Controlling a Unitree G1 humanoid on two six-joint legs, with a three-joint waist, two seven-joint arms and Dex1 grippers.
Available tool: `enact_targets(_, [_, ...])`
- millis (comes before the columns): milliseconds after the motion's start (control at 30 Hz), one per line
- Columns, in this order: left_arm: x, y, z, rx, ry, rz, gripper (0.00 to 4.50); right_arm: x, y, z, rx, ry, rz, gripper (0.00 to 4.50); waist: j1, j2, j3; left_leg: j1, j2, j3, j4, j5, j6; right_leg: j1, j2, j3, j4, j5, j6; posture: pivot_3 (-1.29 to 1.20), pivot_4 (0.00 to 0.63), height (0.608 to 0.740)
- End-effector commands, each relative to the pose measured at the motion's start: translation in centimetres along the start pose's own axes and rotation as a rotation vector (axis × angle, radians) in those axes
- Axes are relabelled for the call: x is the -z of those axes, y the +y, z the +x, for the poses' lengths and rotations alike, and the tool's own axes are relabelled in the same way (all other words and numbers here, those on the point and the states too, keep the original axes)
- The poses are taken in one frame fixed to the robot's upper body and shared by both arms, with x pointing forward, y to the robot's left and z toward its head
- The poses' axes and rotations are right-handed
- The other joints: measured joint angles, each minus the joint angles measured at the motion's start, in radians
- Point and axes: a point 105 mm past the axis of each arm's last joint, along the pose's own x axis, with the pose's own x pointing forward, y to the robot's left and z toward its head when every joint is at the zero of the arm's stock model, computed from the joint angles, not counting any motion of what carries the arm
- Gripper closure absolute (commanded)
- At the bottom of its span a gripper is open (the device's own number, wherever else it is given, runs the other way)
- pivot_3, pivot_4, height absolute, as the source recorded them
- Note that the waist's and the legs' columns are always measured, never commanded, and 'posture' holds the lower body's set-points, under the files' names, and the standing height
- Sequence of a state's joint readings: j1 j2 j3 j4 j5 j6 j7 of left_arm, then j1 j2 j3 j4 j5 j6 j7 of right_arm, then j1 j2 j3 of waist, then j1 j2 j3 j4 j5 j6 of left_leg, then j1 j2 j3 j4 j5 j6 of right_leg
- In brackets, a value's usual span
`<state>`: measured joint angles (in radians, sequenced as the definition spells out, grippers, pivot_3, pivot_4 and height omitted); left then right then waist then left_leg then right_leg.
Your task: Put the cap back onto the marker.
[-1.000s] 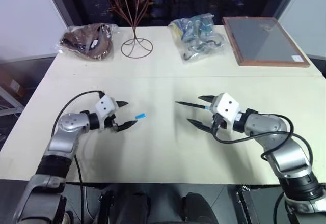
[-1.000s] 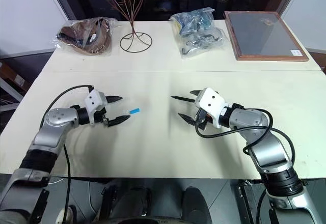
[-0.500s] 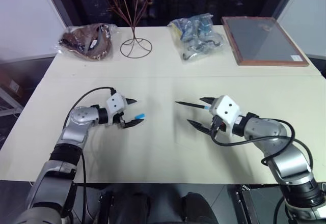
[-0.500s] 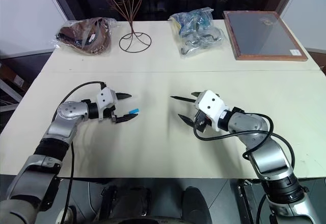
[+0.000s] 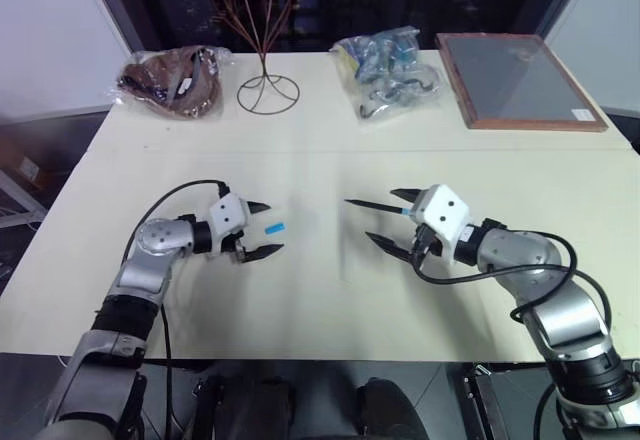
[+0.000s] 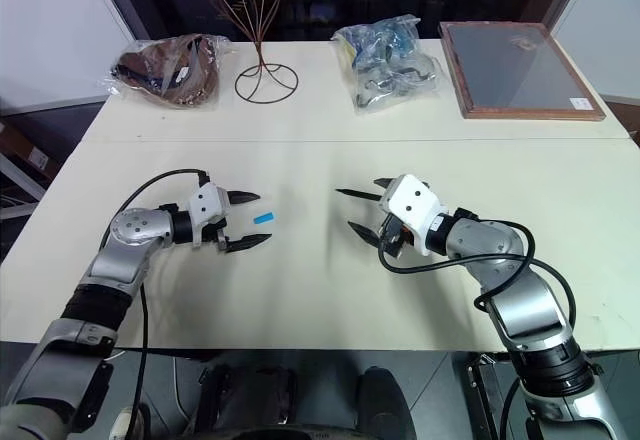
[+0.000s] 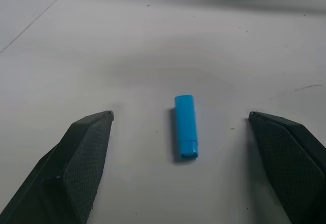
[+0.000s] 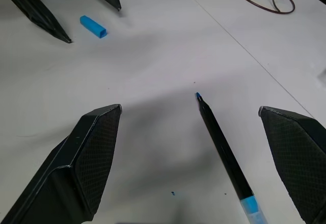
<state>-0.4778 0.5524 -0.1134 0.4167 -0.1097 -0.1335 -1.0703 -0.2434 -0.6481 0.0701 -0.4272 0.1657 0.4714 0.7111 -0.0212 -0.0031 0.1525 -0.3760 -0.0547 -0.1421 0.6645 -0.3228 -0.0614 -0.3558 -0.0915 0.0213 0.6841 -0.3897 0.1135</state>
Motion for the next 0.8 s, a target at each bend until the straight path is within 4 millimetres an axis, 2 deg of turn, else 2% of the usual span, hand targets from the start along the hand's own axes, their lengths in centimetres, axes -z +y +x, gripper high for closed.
enact_targets(33, [0.3, 0.1, -0.5, -0.016, 0.023, -0.012, 0.02, -1.2, -0.1, 0.0, 0.004, -0.046, -0.032, 0.0, 0.0, 0.0, 0.0, 0.0, 0.0, 0.0, 0.0, 0.0, 0.0, 0.0, 0.0, 0.0, 0.0, 0.0, 0.0, 0.0, 0.15, 0.74])
enact_targets(133, [0.5, 0.2, -0.5, -0.017, 0.035, -0.024, 0.84, -1.2, -0.2, 0.0, 0.004, -0.046, -0.032, 0.0, 0.0, 0.0, 0.0, 0.0, 0.0, 0.0, 0.0, 0.0, 0.0, 0.0, 0.0, 0.0, 0.0, 0.0, 0.0, 0.0, 0.15, 0.74])
enact_targets(333, [1.0, 0.2, -0.6, -0.008, 0.059, -0.036, 4.04, -1.1, -0.1, 0.0, 0.007, -0.046, -0.032, 0.0, 0.0, 0.0, 0.0, 0.0, 0.0, 0.0, 0.001, 0.0, 0.0, 0.0, 0.0, 0.0, 0.001, 0.0, 0.0, 0.0, 0.15, 0.74])
enact_targets(367, [1.1, 0.2, -0.7, -0.007, 0.061, -0.038, 4.44, -1.1, -0.1, 0.0, 0.007, -0.045, -0.032, 0.0, 0.0, 0.0, 0.0, 0.0, 0.0, 0.0, 0.001, 0.0, 0.0, 0.0, 0.0, 0.0, 0.001, 0.0, 0.0, 0.0, 0.15, 0.74])
enact_targets(633, [1.4, 0.2, -0.9, 0.0, 0.069, -0.039, 4.44, -1.1, -0.2, 0.1, 0.01, -0.046, -0.032, 0.0, -0.002, 0.0, 0.0, 0.0, 0.0, 0.0, 0.001, 0.0, 0.0, 0.0, 0.0, 0.0, 0.001, 0.0, 0.0, 0.0, 0.15, 0.74])
enact_targets(800, [-1.1, 1.0, -1.3, -0.018, -0.024, 0.01, 4.44, -0.9, -0.7, 0.0, -0.006, -0.033, -0.048, 0.0, -0.002, 0.0, 0.0, 0.0, 0.0, 0.0, 0.001, 0.0, 0.0, 0.0, 0.0, 0.0, 0.001, 0.0, 0.0, 0.0, 0.15, 0.74])
